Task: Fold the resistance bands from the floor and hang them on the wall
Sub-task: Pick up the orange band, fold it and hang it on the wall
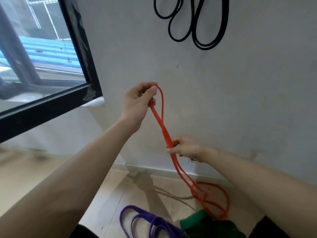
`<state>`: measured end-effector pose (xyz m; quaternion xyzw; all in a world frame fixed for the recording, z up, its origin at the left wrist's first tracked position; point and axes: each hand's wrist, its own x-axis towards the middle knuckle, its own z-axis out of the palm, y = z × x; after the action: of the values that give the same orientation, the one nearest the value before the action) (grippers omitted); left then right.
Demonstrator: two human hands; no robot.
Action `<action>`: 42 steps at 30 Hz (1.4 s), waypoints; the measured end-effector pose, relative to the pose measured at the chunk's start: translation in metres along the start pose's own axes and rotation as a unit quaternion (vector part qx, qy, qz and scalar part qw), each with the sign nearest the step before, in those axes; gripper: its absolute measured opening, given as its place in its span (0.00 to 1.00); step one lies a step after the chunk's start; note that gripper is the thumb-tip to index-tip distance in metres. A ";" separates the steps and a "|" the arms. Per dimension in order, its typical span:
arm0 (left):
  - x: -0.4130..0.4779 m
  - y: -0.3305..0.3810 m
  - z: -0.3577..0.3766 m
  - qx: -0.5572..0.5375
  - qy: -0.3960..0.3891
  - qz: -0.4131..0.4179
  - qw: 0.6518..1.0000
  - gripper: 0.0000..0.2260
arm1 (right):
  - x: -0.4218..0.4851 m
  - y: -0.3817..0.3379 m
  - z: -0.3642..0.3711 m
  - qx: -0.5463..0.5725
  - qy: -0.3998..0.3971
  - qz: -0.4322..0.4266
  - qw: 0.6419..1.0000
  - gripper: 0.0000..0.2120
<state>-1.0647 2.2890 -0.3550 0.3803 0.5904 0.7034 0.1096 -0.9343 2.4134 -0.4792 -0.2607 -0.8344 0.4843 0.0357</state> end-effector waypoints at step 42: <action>0.006 -0.076 -0.102 0.215 -0.017 -0.093 0.972 0.07 | 0.000 -0.016 -0.058 0.075 0.124 -0.126 0.981 0.05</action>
<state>-1.1592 2.2374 -0.4237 0.3505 0.7583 0.5404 0.1001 -0.9227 2.4530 -0.4347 -0.2086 -0.8107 0.5012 0.2192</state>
